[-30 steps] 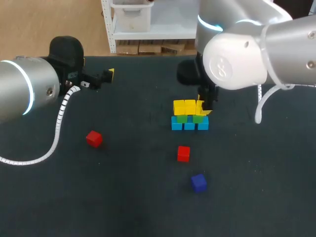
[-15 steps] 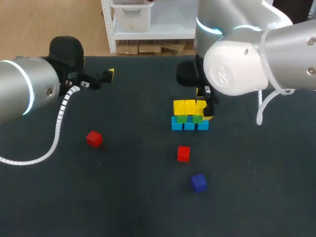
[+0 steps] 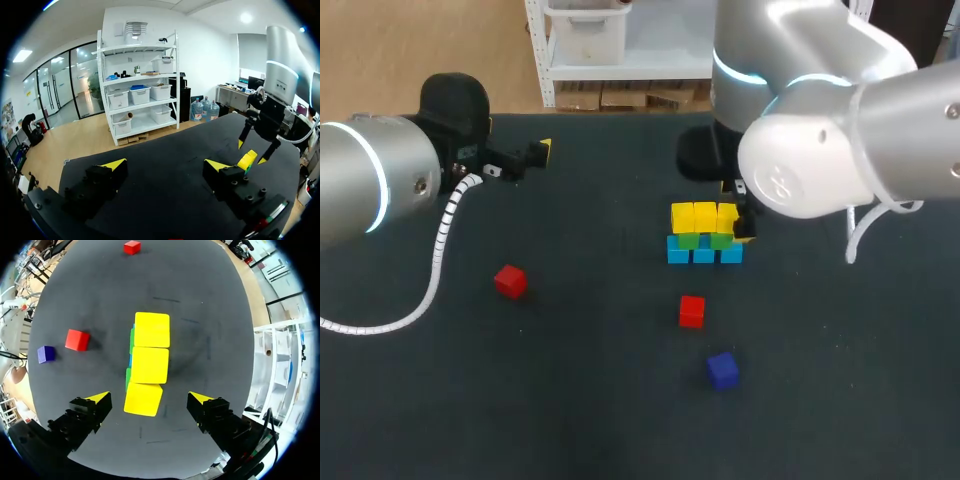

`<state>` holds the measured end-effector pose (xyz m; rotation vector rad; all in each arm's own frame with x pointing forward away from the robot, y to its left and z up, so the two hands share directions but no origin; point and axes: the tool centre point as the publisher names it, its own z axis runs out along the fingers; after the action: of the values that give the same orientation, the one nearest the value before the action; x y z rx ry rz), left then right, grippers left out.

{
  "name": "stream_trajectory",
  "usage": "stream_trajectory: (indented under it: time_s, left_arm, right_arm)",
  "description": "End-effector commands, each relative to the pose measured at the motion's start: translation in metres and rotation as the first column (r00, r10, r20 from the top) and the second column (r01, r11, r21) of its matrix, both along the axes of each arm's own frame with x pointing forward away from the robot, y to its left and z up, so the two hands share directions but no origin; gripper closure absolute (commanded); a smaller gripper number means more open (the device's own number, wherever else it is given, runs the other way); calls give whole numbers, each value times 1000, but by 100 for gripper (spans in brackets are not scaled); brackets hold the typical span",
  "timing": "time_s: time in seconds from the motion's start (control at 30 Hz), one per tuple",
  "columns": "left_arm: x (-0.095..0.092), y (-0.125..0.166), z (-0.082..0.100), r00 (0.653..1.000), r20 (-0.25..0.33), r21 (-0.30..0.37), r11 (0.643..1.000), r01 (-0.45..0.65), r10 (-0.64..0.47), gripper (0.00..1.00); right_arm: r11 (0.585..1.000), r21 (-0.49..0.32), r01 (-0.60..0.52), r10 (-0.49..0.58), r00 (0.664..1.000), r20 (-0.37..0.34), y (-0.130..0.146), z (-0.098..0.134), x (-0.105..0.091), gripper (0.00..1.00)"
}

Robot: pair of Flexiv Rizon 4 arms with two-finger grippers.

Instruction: Place the blue cubes, place green cubes on the blue cubes, place the yellow cubes on the green cubes, then place the red cubes on the yellow cubes, and place purple cube on the red cubes.

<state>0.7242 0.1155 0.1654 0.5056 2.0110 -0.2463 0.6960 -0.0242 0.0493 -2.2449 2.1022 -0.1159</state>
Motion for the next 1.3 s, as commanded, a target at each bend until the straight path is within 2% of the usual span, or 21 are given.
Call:
stream_trajectory:
  time_s: [0.03, 0.17, 0.2, 0.27, 0.37, 0.6, 0.83, 0.93, 0.97, 1.2, 1.3]
  left_arm:
    - [-2, -1, -2, 1000, 10, -1, 1000, -9, 9, 0]
    - [-2, -1, -2, 1000, 10, -1, 1000, -9, 9, 0]
    - [-2, -1, -2, 1000, 10, -1, 1000, -9, 9, 0]
    - [-2, -1, -2, 1000, 10, -1, 1000, -9, 9, 0]
    - [-2, -1, -2, 1000, 10, -1, 1000, -9, 9, 0]
    - [-2, -1, -2, 1000, 10, -1, 1000, -9, 9, 0]
    - [-2, -1, -2, 1000, 10, -1, 1000, -9, 9, 0]
    - [-2, -1, -2, 1000, 10, -1, 1000, -9, 9, 0]
    - [-2, -1, -2, 1000, 10, -1, 1000, -9, 9, 0]
    - [-2, -1, -2, 1000, 10, -1, 1000, -9, 9, 0]
    - [-2, -1, -2, 1000, 10, -1, 1000, -9, 9, 0]
  right_arm:
    - [1000, -8, 3, -3, 1000, 28, 0, -2, -4, 0]
    - [1000, -16, 7, -6, 999, 34, -1, -2, -3, 1]
    - [1000, -16, 8, -8, 999, 34, -2, -2, -3, 10]
    - [1000, -17, 10, -9, 999, 34, -2, -2, -3, 19]
    - [1000, -13, 5, -5, 999, 37, -2, -2, -3, 15]
    - [1000, -13, 1, -1, 999, 40, -1, -3, -2, 26]
    - [1000, -20, -11, 12, 998, 55, -1, -4, -2, 24]
    - [999, -25, -24, 26, 997, 77, -1, -4, -2, 26]
    - [999, -24, -25, 27, 997, 76, -1, -4, -2, 31]
    - [998, -31, -47, 50, 995, 89, -1, -4, -3, 29]
    - [998, -35, -51, 54, 994, 95, -1, -5, -3, 32]
